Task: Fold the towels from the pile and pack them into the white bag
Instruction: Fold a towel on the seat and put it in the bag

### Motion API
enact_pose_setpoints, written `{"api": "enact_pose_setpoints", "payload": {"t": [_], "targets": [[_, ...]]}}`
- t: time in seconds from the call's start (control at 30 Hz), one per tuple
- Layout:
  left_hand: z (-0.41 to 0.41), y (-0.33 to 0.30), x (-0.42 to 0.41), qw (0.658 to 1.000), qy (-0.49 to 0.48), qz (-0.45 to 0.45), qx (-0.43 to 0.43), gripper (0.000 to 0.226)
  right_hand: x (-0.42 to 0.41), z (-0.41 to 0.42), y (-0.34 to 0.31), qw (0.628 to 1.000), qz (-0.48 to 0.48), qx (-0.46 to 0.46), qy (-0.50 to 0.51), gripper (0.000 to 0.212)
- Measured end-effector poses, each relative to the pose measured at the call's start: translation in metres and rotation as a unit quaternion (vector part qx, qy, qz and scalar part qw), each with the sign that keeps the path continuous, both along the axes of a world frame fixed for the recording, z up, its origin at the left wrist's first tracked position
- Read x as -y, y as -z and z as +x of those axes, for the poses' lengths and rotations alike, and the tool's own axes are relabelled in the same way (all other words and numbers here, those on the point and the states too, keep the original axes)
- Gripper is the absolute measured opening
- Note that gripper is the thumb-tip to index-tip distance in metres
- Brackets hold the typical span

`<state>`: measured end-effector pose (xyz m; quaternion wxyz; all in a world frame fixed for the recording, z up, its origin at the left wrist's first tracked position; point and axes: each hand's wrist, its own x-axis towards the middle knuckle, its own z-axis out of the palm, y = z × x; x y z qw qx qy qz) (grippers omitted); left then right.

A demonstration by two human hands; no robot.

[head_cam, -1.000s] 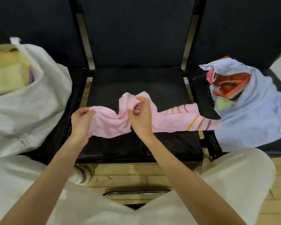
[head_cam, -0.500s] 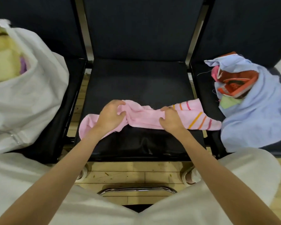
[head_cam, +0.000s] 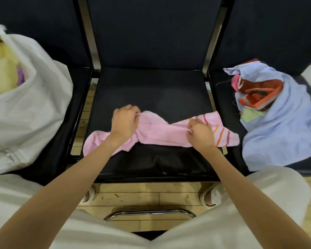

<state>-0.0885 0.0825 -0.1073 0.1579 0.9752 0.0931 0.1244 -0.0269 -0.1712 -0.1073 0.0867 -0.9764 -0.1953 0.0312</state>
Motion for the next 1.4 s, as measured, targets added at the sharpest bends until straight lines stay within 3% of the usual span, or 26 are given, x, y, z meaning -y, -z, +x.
{"api": "enact_pose_setpoints", "payload": {"t": [0.1,0.2,0.27,0.5,0.7,0.8,0.93,1.1,1.2,1.3,1.4], "targets": [[-0.016,-0.009,-0.009,0.989,-0.117,-0.034,0.077,0.01,0.003,-0.013,-0.003,0.994,0.092,-0.003,-0.057,0.006],[-0.029,-0.008,-0.025,0.98,-0.197,-0.039,0.009,0.011,0.007,-0.027,0.003,0.982,0.068,-0.085,-0.153,0.006],[-0.038,-0.003,-0.036,0.973,-0.226,-0.035,-0.037,0.012,0.009,-0.035,0.008,0.978,0.037,-0.124,-0.164,0.016],[-0.044,0.002,-0.039,0.961,-0.225,0.029,-0.158,0.017,0.013,-0.037,0.014,0.988,0.037,-0.129,-0.072,0.047],[-0.026,-0.013,-0.016,0.945,-0.205,0.117,-0.225,0.029,0.012,-0.034,0.017,0.988,0.066,-0.135,-0.03,0.032],[-0.014,-0.014,-0.007,0.956,-0.146,0.13,-0.219,0.043,0.009,-0.037,0.014,0.991,0.115,-0.067,0.002,0.024],[0.007,-0.016,0.008,0.978,0.065,0.077,-0.184,0.049,0.009,-0.045,0.003,0.986,0.163,-0.016,-0.015,0.021],[0.037,-0.017,0.031,0.92,0.245,0.092,-0.29,0.06,0.01,-0.051,-0.002,0.98,0.185,0.027,-0.065,0.017],[0.047,-0.019,0.035,0.889,0.278,0.158,-0.328,0.053,0.012,-0.053,-0.003,0.974,0.203,0.053,-0.082,0.017],[0.051,-0.026,0.031,0.898,0.256,0.153,-0.324,0.024,0.017,-0.054,-0.001,0.974,0.205,0.054,-0.077,0.019],[0.049,-0.035,0.021,0.913,0.246,0.161,-0.281,0.019,0.023,-0.053,0.001,0.983,0.168,0.024,-0.075,0.017]]}}
